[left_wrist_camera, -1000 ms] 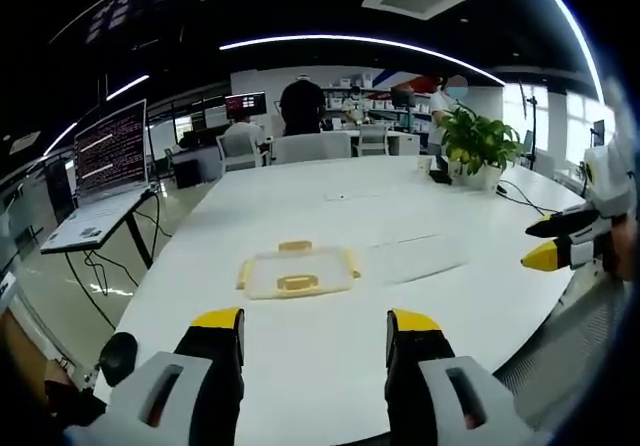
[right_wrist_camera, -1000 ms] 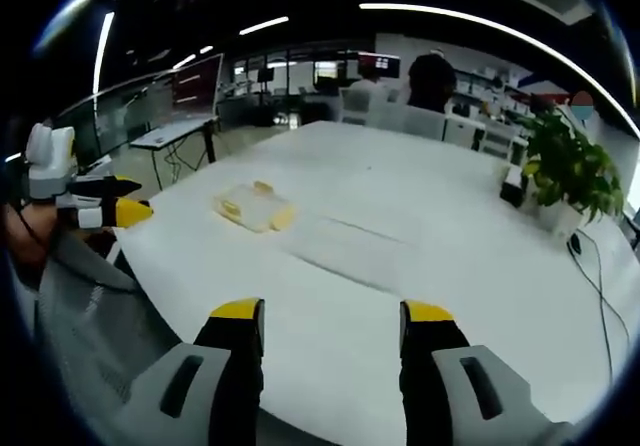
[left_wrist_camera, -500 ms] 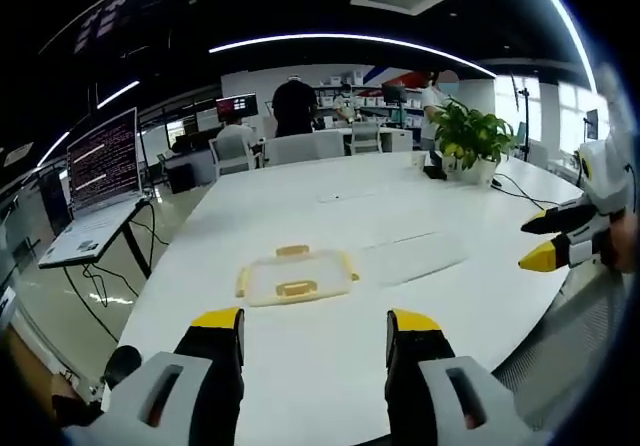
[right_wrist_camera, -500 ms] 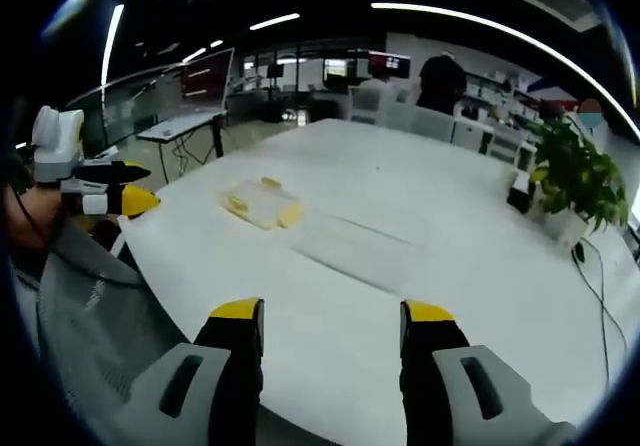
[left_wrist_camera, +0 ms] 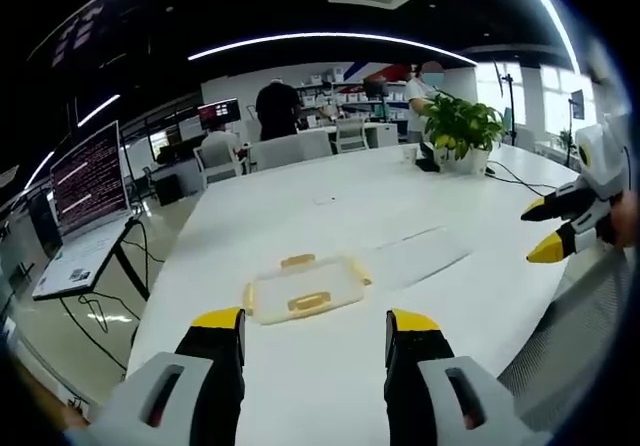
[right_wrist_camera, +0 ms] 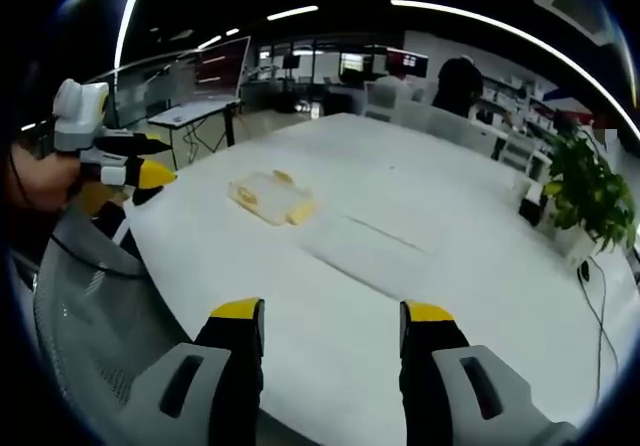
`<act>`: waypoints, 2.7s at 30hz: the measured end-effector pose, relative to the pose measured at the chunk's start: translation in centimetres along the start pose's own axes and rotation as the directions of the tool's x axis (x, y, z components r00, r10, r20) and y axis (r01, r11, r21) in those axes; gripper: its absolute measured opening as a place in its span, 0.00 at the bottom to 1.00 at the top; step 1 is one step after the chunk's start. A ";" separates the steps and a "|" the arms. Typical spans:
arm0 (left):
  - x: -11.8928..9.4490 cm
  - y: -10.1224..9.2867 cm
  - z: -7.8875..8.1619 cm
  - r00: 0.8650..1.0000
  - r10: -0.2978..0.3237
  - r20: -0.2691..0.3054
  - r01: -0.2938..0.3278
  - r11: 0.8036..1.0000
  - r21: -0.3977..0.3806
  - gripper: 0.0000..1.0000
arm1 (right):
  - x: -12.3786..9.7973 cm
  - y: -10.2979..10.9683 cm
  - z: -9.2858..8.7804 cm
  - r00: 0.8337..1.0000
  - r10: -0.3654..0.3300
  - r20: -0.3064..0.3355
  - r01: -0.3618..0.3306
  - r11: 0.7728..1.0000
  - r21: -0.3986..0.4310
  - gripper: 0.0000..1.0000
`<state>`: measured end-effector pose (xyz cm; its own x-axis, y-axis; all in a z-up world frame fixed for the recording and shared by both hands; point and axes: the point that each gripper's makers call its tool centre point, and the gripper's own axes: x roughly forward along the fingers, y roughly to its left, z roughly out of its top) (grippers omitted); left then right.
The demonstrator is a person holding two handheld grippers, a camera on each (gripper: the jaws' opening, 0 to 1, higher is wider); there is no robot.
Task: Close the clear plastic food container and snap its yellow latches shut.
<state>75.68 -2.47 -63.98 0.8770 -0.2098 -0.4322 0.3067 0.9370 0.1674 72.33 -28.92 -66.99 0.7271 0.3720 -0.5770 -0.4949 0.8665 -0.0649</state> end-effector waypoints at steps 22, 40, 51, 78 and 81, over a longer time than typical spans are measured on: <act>5.0 4.6 -1.4 0.992 -0.093 -0.089 0.099 0.992 0.072 0.51 | 5.2 1.6 3.9 0.994 0.106 -0.032 -0.109 0.987 -0.119 0.50; 9.2 7.0 -1.1 0.968 -0.199 -0.155 0.224 0.960 0.169 0.52 | 9.4 3.3 5.9 0.973 0.216 -0.078 -0.229 0.940 -0.253 0.49; 11.2 7.5 -2.3 0.936 -0.264 -0.231 0.313 0.927 0.207 0.54 | 11.5 3.9 6.1 0.954 0.268 -0.132 -0.298 0.887 -0.351 0.49; 15.7 6.9 -4.1 0.752 -0.529 -0.394 0.651 0.689 0.317 0.56 | 18.4 5.0 7.2 0.887 0.374 -0.272 -0.462 0.736 -0.495 0.48; 16.1 7.1 -4.6 0.729 -0.537 -0.425 0.678 0.655 0.334 0.56 | 19.1 5.2 7.2 0.881 0.375 -0.288 -0.473 0.717 -0.513 0.48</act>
<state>90.26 2.11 -73.87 0.3171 -0.5375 -0.7814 0.9190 0.3778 0.1130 87.12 -14.88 -72.49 0.3180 0.5572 -0.7671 -0.9424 0.2744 -0.1913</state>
